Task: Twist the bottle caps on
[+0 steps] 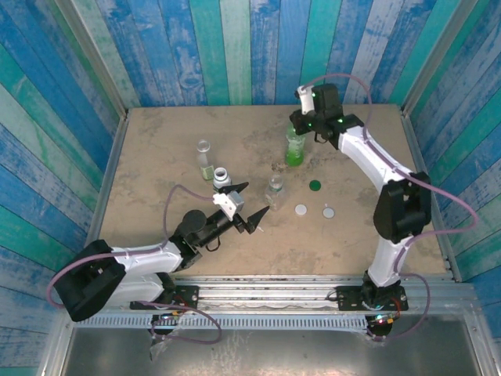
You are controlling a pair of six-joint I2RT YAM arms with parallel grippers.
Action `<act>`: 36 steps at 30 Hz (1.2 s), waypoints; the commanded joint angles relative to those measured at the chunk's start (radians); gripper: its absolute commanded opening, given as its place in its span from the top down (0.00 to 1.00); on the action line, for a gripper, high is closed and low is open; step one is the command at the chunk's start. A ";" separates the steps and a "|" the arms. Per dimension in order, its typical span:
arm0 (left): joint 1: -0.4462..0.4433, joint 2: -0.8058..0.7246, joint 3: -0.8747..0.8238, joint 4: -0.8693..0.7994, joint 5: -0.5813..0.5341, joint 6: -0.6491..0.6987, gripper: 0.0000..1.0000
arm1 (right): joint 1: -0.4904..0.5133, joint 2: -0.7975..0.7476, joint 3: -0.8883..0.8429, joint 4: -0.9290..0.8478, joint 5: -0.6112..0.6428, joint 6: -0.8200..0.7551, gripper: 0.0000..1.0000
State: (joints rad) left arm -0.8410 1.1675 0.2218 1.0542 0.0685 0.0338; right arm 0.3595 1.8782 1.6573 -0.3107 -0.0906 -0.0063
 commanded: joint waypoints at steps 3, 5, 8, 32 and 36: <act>0.005 0.010 0.021 -0.002 -0.009 0.003 0.06 | -0.010 0.035 0.056 -0.035 -0.038 -0.018 0.82; 0.006 0.013 0.026 -0.006 -0.009 0.005 0.06 | -0.010 0.035 0.051 -0.034 -0.041 -0.021 0.75; 0.006 0.025 0.042 -0.020 -0.006 0.003 0.06 | -0.010 0.027 0.051 -0.033 -0.036 -0.042 0.55; -0.009 0.292 0.118 0.030 -0.168 -0.107 0.06 | 0.010 -0.574 -0.556 0.076 -0.062 -0.026 0.20; -0.017 0.395 0.158 0.070 -0.168 -0.115 0.06 | 0.011 -0.667 -0.654 0.073 -0.049 -0.016 0.20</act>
State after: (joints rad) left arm -0.8494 1.4868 0.3466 1.0561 -0.0589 -0.0505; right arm 0.3660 1.2591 1.0431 -0.2462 -0.1574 -0.0402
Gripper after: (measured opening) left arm 0.937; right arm 0.800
